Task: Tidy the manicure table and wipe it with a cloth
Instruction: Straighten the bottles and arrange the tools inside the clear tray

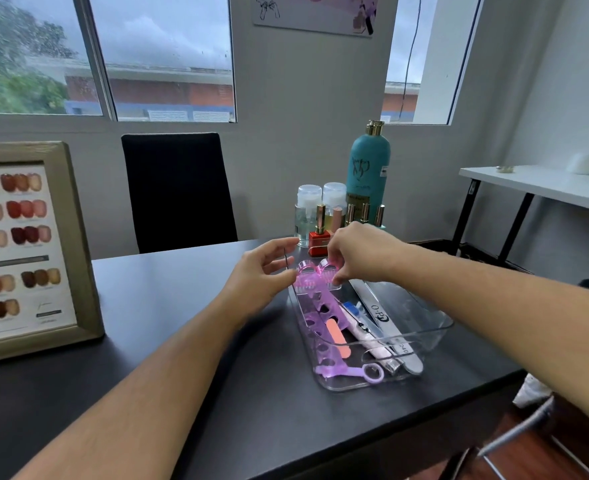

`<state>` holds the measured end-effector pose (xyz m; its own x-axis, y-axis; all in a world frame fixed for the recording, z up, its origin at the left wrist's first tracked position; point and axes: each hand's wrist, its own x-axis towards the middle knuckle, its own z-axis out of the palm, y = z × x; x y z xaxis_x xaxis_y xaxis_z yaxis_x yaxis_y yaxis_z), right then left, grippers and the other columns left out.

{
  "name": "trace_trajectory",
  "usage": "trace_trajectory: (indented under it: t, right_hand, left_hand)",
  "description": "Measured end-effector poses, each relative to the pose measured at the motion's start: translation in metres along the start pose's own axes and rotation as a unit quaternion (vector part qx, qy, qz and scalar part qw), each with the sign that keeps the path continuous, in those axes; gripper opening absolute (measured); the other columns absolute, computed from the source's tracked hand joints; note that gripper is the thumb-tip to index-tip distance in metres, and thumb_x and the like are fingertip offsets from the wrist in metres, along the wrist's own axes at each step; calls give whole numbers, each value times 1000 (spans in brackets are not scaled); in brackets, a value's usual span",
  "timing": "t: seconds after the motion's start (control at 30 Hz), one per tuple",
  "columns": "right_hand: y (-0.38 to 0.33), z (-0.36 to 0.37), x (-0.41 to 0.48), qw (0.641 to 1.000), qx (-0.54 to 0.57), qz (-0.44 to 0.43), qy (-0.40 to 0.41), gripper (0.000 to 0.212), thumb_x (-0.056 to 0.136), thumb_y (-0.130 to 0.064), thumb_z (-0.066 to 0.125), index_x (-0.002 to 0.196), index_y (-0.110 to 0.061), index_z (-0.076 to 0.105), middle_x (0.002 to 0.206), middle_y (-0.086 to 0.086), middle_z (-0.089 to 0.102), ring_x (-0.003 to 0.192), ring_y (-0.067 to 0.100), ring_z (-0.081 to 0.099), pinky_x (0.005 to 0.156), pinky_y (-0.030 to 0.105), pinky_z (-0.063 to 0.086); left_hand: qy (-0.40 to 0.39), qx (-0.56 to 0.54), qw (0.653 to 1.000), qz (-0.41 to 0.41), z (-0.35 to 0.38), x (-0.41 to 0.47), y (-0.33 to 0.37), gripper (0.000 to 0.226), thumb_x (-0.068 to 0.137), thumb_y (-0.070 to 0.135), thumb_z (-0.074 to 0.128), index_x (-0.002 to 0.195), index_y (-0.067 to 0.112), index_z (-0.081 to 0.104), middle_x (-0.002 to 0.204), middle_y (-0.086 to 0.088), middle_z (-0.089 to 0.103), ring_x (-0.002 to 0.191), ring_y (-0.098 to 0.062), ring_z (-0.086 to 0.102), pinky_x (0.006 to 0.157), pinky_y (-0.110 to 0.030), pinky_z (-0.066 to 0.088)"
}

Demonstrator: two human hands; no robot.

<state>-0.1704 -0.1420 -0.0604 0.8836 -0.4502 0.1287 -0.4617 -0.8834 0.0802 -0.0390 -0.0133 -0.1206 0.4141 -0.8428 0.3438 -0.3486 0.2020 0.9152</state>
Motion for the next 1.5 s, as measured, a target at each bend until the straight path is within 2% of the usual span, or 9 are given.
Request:
trace_trajectory:
  t: [0.27, 0.37, 0.43, 0.57, 0.77, 0.97, 1.13, 1.3, 1.5]
  right_hand:
    - [-3, 0, -2, 999, 22, 27, 29, 50, 67, -36, 82, 95, -15, 47, 85, 1, 59, 79, 20, 58, 72, 35, 52]
    - [-3, -9, -6, 998, 51, 25, 26, 37, 71, -33, 80, 87, -15, 52, 83, -1, 60, 77, 17, 59, 68, 28, 49]
    - [-4, -17, -9, 995, 93, 30, -16, 27, 75, -35, 77, 78, -12, 63, 80, 0, 67, 71, 14, 62, 62, 23, 48]
    - [-14, -19, -14, 978, 141, 52, -146, 37, 80, -46, 68, 77, -9, 71, 69, -2, 71, 56, 6, 62, 55, 20, 46]
    - [-22, -9, -13, 966, 185, 73, -167, 27, 81, -32, 72, 80, -6, 69, 75, 3, 70, 70, 13, 65, 64, 24, 52]
    - [-11, -27, -21, 936, 261, 94, -217, 24, 83, -32, 71, 74, -9, 70, 63, -2, 67, 53, 7, 52, 56, 20, 38]
    - [-13, -29, -32, 929, 223, 60, -289, 25, 84, -36, 68, 64, -19, 69, 56, -8, 64, 49, 3, 47, 59, 21, 34]
    - [-14, -23, -28, 963, 160, 78, -204, 21, 87, -28, 66, 82, -8, 70, 70, -2, 68, 58, 5, 58, 54, 18, 44]
    - [-18, -18, -23, 955, 116, 99, -253, 32, 82, -38, 70, 85, -6, 66, 76, 1, 70, 67, 12, 67, 59, 21, 50]
  left_hand:
    - [-3, -2, 1000, -6, 1, -1, 0, 49, 83, 0, 61, 124, 26, 55, 117, 14, 59, 112, -7, 57, 86, -14, 49]
    - [-4, 4, 1000, -5, 1, -1, 0, 49, 83, 1, 61, 124, 26, 54, 119, 13, 59, 114, -8, 56, 84, -11, 48]
    - [-3, 6, 1000, -6, 1, -1, 0, 50, 83, 1, 61, 125, 26, 54, 120, 12, 59, 114, -9, 56, 83, -9, 48]
    - [-1, 19, 1000, -4, 2, -2, 2, 50, 84, 2, 61, 127, 24, 52, 123, 10, 57, 115, -9, 55, 83, -10, 48]
    - [3, 21, 1000, -10, 2, -3, 4, 50, 84, 1, 60, 127, 23, 52, 127, 6, 57, 117, -11, 56, 94, -25, 47]
    - [4, 17, 1000, -17, 2, -3, 4, 49, 83, 2, 61, 126, 24, 53, 126, 8, 57, 117, -11, 55, 95, -26, 47]
    - [5, 21, 1000, -21, 2, -4, 5, 49, 83, 2, 60, 126, 25, 53, 127, 7, 57, 118, -13, 55, 96, -29, 47]
    - [8, 28, 999, -25, 4, -4, 7, 49, 84, 2, 60, 128, 24, 52, 132, 4, 55, 120, -15, 53, 99, -34, 46]
    - [5, 38, 999, -26, 4, -4, 7, 49, 85, 4, 61, 129, 25, 51, 132, 6, 54, 120, -13, 53, 93, -26, 46]
